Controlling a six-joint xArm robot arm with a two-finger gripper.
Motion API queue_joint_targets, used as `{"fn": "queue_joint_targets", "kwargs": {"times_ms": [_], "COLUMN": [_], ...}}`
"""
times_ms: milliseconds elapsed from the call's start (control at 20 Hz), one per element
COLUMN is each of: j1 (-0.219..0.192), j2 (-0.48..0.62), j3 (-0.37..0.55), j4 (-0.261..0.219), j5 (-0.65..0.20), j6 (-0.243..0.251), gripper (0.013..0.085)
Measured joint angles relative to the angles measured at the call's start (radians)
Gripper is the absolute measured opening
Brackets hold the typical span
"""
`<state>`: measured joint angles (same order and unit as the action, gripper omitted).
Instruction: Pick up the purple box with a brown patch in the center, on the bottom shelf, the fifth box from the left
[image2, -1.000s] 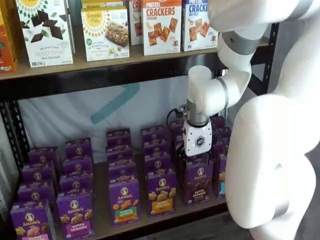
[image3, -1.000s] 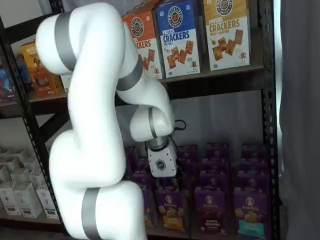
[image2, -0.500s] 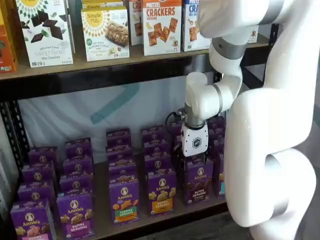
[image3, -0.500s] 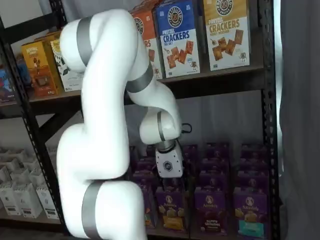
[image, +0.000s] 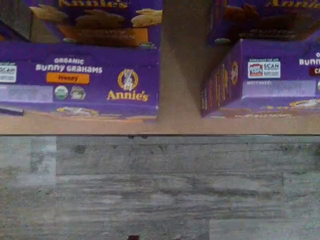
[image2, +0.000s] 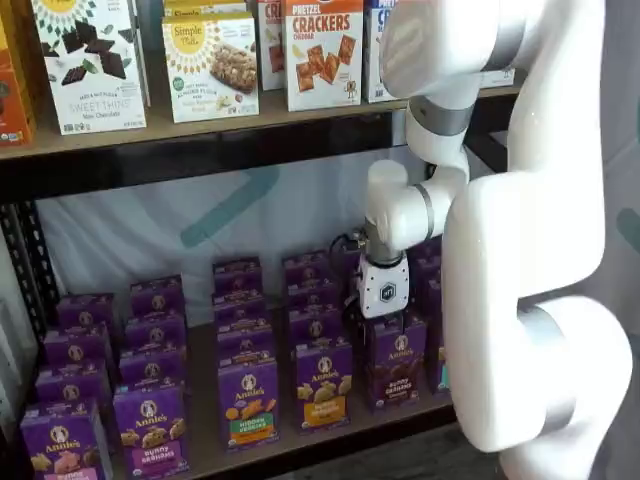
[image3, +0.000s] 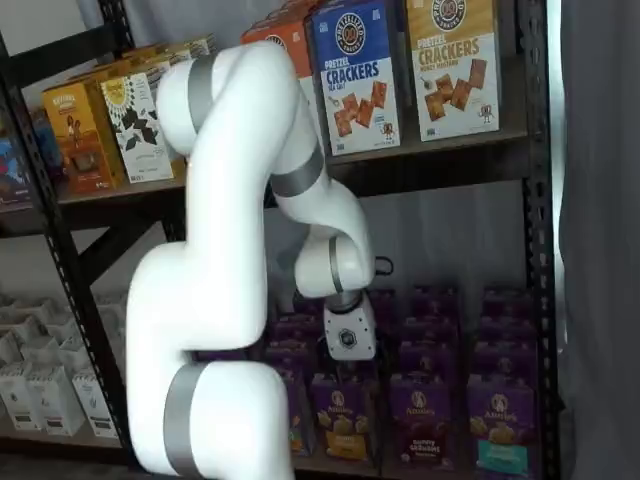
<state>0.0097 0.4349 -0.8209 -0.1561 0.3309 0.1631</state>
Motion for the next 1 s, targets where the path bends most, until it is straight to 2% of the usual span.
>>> {"fn": "queue_joint_targets", "kwargs": {"times_ms": [350, 600, 1000], "j1": [-0.043, -0.068, -0.108], "j2": [0.107, 0.163, 0.251], "j3": [-0.1, -0.171, -0.289], "j4": [-0.076, -0.109, -0.094], "j5": [-0.028, -0.028, -0.01], "j6": [0.03, 0.037, -0.018], "gripper": [0.085, 0.085, 0.085]}}
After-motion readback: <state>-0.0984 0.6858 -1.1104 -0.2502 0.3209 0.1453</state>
